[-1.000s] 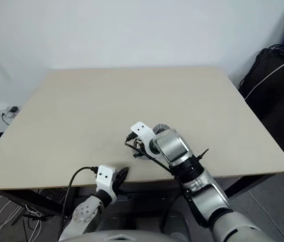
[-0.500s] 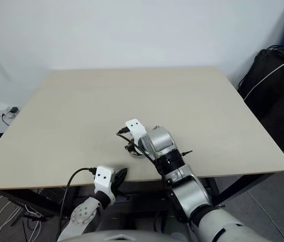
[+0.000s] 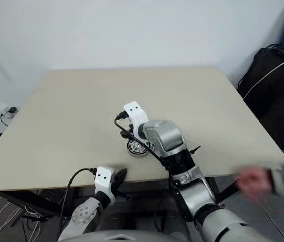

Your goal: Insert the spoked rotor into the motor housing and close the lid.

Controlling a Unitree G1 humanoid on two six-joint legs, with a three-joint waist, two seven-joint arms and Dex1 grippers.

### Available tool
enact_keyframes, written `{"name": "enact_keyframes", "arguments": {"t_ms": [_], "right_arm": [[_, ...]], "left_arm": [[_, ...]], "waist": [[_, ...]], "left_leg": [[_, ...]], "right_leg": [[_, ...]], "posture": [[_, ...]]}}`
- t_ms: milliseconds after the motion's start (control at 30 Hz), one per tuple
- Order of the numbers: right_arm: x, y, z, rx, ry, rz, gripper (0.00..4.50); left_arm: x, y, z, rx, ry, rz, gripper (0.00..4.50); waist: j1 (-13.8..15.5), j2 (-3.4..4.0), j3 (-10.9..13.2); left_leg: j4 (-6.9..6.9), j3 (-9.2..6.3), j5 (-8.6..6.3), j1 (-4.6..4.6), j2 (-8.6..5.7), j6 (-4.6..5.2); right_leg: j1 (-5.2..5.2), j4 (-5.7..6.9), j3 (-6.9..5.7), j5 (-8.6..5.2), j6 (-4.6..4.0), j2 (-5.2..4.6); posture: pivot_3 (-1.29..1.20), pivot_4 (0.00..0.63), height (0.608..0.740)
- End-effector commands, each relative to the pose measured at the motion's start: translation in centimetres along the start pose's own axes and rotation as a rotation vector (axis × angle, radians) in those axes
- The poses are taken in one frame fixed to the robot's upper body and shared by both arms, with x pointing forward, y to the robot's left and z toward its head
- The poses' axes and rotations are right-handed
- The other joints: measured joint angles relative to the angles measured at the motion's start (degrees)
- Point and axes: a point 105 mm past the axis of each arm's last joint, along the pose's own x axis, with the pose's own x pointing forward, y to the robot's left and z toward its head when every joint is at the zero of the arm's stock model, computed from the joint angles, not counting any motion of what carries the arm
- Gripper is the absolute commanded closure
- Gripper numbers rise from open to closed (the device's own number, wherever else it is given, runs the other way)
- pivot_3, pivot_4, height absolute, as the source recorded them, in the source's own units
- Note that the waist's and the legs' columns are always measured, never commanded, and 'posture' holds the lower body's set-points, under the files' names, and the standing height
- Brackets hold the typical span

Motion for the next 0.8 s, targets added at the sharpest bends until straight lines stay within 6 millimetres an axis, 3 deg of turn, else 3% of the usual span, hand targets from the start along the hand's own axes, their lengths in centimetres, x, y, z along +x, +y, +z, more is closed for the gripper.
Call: {"name": "enact_keyframes", "arguments": {"t_ms": [33, 133, 233, 800], "right_arm": [[-2.8, 1.3, 4.4, -0.214, -0.312, 0.007, 1.79], [-4.3, 2.4, 4.7, -0.351, -0.397, 0.022, 1.79], [-4.5, 2.9, 4.1, -0.384, -0.398, 0.044, 1.79], [-3.8, 2.2, 3.3, -0.349, -0.354, 0.017, 1.79]], "left_arm": [[0.2, -0.2, 0.9, 0.008, -0.039, -0.022, 4.5], [0.2, -0.4, 1.1, 0.013, -0.038, -0.04, 4.5], [0.3, -0.6, 1.2, 0.021, -0.037, -0.054, 4.5], [0.3, -0.2, 1.0, 0.034, -0.027, -0.062, 4.5]], "waist": [[0.0, -0.02, 0.0], [0.0, -0.08, 0.1], [-0.1, -0.13, 0.1], [0.2, -0.31, 0.2]], "left_leg": [[-0.01, 0.01, 0.0, 0.0, 0.0, 0.01], [-0.03, 0.02, -0.01, -0.01, -0.02, 0.02], [-0.03, 0.02, 0.0, 0.03, 0.0, 0.0], [-0.02, 0.0, 0.02, 0.04, 0.01, -0.03]], "right_leg": [[-0.01, -0.01, 0.0, 0.0, 0.0, 0.0], [-0.01, -0.04, 0.01, -0.01, 0.01, 0.0], [0.0, -0.01, 0.01, -0.01, 0.01, 0.0], [0.02, 0.0, 0.0, -0.01, 0.0, -0.01]], "posture": [[0.0, 0.0, 0.74], [0.0, 0.0, 0.74], [0.0, 0.0, 0.74], [0.0, 0.0, 0.74]]}}
